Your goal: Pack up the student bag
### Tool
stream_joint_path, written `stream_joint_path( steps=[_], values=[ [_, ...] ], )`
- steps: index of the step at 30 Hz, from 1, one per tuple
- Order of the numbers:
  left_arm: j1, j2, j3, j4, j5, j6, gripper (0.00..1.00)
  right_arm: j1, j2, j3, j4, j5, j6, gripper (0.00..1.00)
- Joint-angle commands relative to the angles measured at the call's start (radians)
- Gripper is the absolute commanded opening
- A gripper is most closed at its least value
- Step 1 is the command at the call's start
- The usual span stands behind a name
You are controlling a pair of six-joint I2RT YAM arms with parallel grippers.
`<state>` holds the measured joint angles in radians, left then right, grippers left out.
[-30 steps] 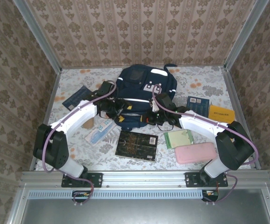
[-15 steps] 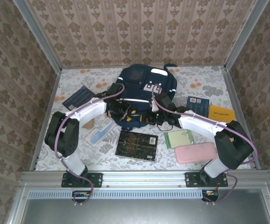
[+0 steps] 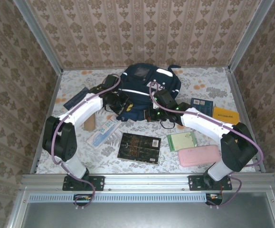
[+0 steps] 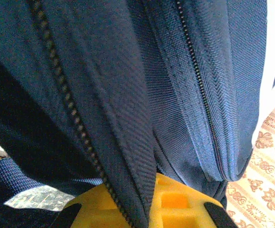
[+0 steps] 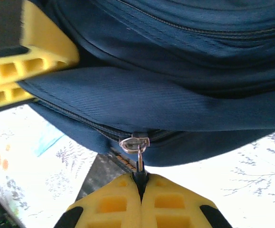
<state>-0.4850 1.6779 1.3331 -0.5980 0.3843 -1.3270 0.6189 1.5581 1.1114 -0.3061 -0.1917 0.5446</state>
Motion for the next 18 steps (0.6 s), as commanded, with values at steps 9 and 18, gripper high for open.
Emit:
stream_joint_path(
  steps=[9,18],
  values=[
    [0.108,-0.086,0.011,-0.033,-0.055,0.064,0.0,-0.075,0.017,-0.031,-0.117,0.149,-0.022,0.0],
    [0.133,-0.12,-0.004,-0.031,-0.033,0.077,0.0,-0.203,0.096,-0.035,-0.086,0.194,0.022,0.0]
  ],
)
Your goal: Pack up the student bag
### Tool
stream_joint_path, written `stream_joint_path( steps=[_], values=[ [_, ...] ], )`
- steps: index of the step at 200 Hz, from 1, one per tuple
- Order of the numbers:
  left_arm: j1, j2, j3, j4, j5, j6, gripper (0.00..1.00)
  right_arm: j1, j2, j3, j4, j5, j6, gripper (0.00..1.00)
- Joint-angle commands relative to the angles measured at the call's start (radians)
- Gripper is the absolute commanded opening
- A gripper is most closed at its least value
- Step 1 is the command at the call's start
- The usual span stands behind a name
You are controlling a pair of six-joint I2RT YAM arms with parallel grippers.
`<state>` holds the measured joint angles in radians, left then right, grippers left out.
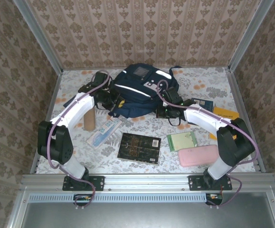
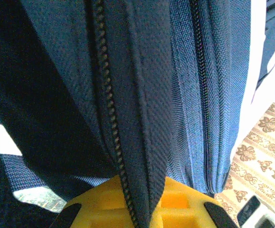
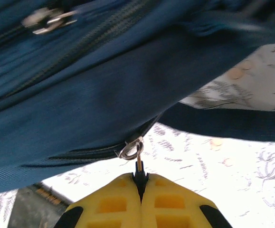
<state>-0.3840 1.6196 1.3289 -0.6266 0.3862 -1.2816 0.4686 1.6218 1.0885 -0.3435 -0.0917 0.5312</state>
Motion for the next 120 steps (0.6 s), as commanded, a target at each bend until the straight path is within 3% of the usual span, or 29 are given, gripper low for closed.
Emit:
stream_joint_path(
  steps=[1,82,120],
  values=[
    [0.034,-0.061,0.0,-0.004,-0.033,0.034,0.0,-0.068,0.042,-0.004,-0.044,0.102,0.041,0.0],
    [0.038,-0.087,-0.034,0.002,-0.017,0.033,0.0,-0.188,0.202,0.167,-0.095,0.148,0.068,0.04],
    [-0.021,-0.081,-0.061,0.057,0.008,0.026,0.0,-0.21,0.249,0.256,-0.139,0.101,0.022,0.23]
  ],
)
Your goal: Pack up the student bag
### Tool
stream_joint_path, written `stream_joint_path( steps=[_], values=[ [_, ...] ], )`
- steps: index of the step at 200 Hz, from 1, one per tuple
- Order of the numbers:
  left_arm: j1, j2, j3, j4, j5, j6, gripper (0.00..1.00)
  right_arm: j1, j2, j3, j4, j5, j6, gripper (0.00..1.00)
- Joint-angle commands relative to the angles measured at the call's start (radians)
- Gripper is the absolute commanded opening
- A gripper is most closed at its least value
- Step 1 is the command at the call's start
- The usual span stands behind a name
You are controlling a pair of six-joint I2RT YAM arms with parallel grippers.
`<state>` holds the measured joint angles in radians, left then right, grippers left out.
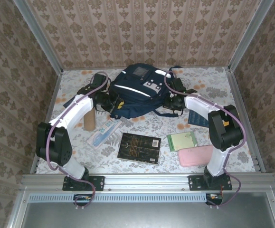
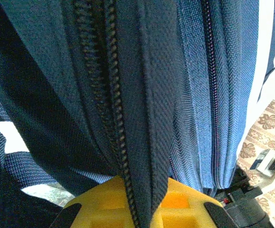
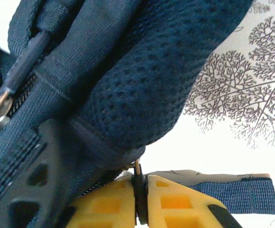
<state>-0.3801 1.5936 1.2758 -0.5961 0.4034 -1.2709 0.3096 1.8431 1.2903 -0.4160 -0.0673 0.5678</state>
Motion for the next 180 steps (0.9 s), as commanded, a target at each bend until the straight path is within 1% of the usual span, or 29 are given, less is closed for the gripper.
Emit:
stream_joint_path(
  steps=[1,19,22,27,51,61,80,88,100,116,136,158,170,180],
  values=[
    [-0.028,-0.054,-0.008,0.027,-0.008,0.016,0.0,-0.052,0.028,0.055,-0.065,0.075,-0.015,0.24],
    [-0.07,-0.024,-0.001,0.051,0.007,0.018,0.0,-0.066,0.036,0.056,-0.053,0.055,-0.007,0.34],
    [-0.1,-0.017,0.0,0.057,0.01,0.018,0.0,-0.068,0.037,0.056,-0.049,0.05,-0.005,0.36],
    [-0.118,-0.006,0.0,0.071,0.018,0.016,0.0,-0.076,0.042,0.056,-0.044,0.039,-0.003,0.39],
    [-0.189,0.038,0.017,0.094,0.033,0.022,0.0,-0.1,0.071,0.071,-0.027,-0.009,0.001,0.48],
    [-0.214,0.054,0.025,0.108,0.038,0.031,0.05,-0.108,0.083,0.087,-0.022,-0.035,-0.003,0.51],
    [-0.253,0.092,0.051,0.139,0.06,0.051,0.18,-0.12,0.107,0.127,-0.029,-0.058,-0.01,0.53],
    [-0.264,0.112,0.07,0.15,0.073,0.065,0.25,-0.126,0.114,0.143,-0.03,-0.065,-0.012,0.55],
    [-0.28,0.14,0.116,0.139,0.085,0.109,0.39,-0.135,0.125,0.172,-0.044,-0.066,-0.01,0.56],
    [-0.29,0.171,0.2,0.063,0.078,0.22,0.51,-0.156,0.134,0.208,-0.07,-0.051,-0.011,0.57],
    [-0.286,0.163,0.273,-0.046,0.023,0.386,0.6,-0.174,0.133,0.25,-0.115,-0.006,-0.011,0.6],
    [-0.277,0.131,0.326,-0.156,-0.075,0.603,0.63,-0.175,0.112,0.27,-0.167,0.07,-0.024,0.62],
    [-0.268,0.121,0.35,-0.207,-0.112,0.73,0.63,-0.175,0.091,0.27,-0.187,0.106,-0.019,0.62],
    [-0.266,0.117,0.361,-0.248,-0.169,0.81,0.63,-0.175,0.064,0.253,-0.191,0.12,0.007,0.61]
  ],
)
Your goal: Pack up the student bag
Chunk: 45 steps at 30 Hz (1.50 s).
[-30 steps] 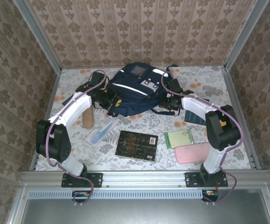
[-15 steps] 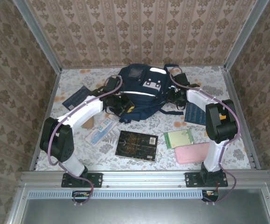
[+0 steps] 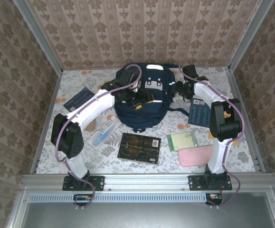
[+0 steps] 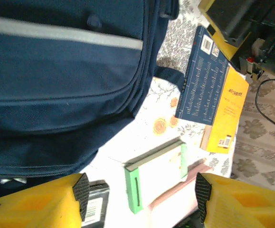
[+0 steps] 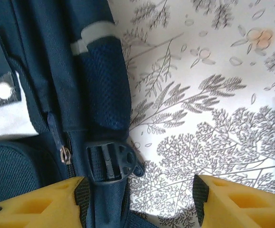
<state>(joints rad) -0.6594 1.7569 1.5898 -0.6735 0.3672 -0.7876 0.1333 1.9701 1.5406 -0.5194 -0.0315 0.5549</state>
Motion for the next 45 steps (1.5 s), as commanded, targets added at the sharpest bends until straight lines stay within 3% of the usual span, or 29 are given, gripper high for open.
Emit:
stream_joint_path(
  steps=[1,5,9,14,23,31,34,40,45],
  values=[
    [0.014,-0.047,0.049,-0.175,-0.14,0.332,0.63,0.002,-0.065,-0.001,-0.088,0.085,0.022,0.61],
    [0.044,-0.04,0.027,-0.268,-0.297,0.35,0.63,0.004,-0.164,-0.122,-0.04,0.005,0.15,0.6],
    [0.159,-0.072,-0.154,-0.167,-0.211,0.262,0.64,0.041,-0.254,-0.287,0.062,-0.1,0.223,0.61],
    [0.284,-0.088,-0.336,0.088,-0.078,0.16,0.67,0.068,-0.286,-0.4,0.133,-0.179,0.206,0.83],
    [0.248,0.077,-0.298,0.207,0.059,0.115,0.67,0.067,-0.272,-0.476,0.205,-0.241,0.217,0.85],
    [0.169,0.133,-0.297,0.364,0.214,0.042,0.66,0.056,-0.22,-0.395,0.195,-0.266,0.199,0.86],
    [0.163,0.107,-0.274,0.312,0.163,0.063,0.66,0.065,-0.233,-0.347,0.14,-0.206,0.171,0.87],
    [0.227,-0.096,-0.325,0.157,-0.003,0.158,0.66,0.12,-0.369,-0.375,0.043,-0.051,0.083,0.87],
    [0.229,-0.268,-0.418,0.026,-0.076,0.234,0.67,0.233,-0.48,-0.471,0.019,-0.093,0.003,0.85]
  ],
)
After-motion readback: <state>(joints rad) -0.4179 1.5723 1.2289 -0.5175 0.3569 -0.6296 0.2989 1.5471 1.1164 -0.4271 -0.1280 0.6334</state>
